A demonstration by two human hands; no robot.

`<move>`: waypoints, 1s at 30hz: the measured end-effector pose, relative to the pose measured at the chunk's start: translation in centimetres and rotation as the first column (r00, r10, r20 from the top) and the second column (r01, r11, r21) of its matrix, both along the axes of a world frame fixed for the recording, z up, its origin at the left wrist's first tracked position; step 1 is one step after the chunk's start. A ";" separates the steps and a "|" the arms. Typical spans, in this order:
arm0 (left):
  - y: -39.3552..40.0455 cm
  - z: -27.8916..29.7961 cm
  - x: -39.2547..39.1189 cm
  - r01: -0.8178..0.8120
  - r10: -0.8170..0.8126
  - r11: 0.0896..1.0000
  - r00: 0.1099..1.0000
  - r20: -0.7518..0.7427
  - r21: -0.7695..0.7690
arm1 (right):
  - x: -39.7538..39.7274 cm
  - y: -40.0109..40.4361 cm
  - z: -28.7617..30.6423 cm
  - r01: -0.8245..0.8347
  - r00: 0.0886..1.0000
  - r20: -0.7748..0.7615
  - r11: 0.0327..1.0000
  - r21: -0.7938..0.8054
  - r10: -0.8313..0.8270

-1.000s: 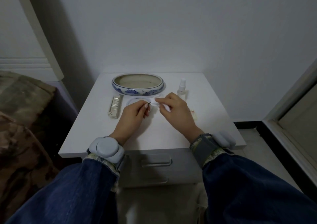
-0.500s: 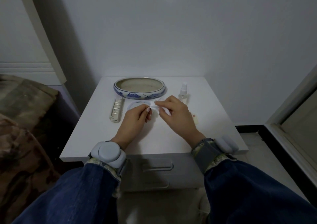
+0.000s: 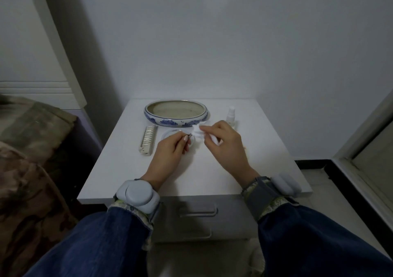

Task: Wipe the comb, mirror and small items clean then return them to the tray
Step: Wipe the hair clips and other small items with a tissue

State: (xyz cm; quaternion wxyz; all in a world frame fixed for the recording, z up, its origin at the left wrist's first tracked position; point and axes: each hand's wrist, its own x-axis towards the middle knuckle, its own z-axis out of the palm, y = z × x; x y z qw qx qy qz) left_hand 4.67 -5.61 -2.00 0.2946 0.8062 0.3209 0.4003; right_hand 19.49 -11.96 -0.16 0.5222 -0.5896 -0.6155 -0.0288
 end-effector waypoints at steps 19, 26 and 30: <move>-0.3 0.4 0.4 0.072 -0.028 0.956 0.987 0.158 -0.283 | 0.0 0.3 -1.1 -0.028 0.991 0.134 0.997 0.065 0.019; -0.3 0.5 0.4 0.116 -0.061 0.943 0.982 0.179 -0.312 | 0.8 0.9 -2.2 0.055 0.985 0.159 0.998 0.035 -0.060; -0.4 0.7 0.5 0.117 -0.045 0.944 0.972 0.232 -0.308 | 1.2 0.5 -1.3 0.066 0.964 -0.236 0.972 -0.227 -0.120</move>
